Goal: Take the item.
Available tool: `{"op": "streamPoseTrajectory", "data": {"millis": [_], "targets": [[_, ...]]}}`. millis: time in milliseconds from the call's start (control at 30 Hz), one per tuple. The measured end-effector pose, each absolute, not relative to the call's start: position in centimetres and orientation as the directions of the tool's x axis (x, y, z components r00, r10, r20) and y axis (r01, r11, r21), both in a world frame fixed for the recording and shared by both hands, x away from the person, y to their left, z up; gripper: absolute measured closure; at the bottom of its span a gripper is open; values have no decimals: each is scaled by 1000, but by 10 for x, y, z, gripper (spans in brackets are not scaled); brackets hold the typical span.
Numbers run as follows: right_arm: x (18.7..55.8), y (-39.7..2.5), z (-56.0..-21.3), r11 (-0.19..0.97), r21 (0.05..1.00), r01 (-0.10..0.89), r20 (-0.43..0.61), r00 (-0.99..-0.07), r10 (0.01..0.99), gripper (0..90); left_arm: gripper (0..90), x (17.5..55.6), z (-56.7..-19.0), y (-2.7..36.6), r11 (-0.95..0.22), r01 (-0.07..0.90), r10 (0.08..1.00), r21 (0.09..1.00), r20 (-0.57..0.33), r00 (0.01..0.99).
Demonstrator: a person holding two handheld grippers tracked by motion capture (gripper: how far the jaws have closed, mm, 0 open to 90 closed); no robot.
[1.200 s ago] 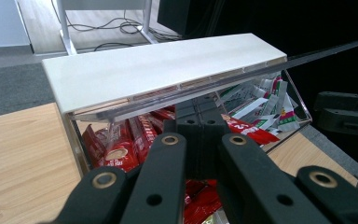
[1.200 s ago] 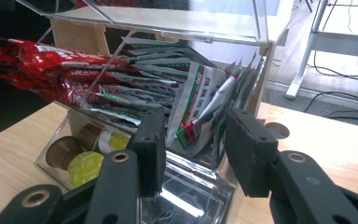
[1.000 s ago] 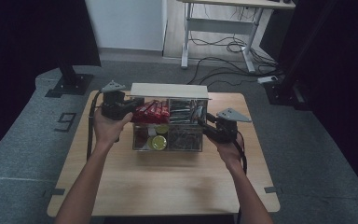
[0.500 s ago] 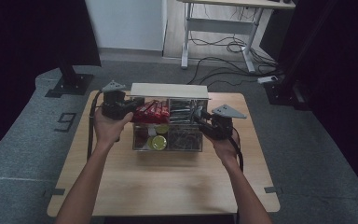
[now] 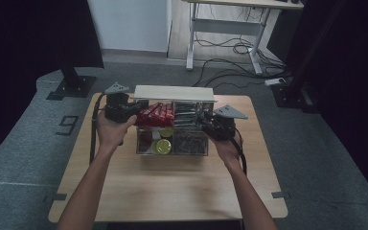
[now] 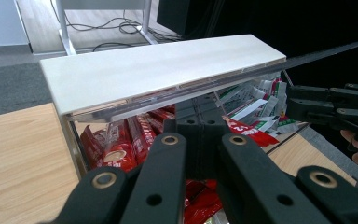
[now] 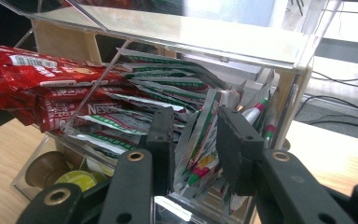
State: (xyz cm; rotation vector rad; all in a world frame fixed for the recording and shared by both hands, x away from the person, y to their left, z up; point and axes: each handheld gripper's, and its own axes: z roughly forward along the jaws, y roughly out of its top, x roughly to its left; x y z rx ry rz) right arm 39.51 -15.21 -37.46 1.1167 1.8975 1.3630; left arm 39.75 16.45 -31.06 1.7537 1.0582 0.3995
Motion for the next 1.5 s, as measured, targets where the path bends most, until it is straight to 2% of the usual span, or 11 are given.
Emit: {"op": "streamPoseTrajectory", "data": {"millis": [233,767,1033,1500], "targets": [[397,-147,-376,174,937,302,-6,-486,874,704,900,398,-310,164,-108,467,802,877,-201,562],[403,-144,-381,194,930,311,-33,-456,889,759,900,397,-310,164,-107,466,801,878,-201,563],[405,-148,-384,166,929,330,1,-452,892,886,900,397,-310,164,-106,465,801,879,-202,564],[397,-157,-379,102,946,308,55,-462,885,898,900,398,-311,164,-106,465,801,879,-202,564]]}}
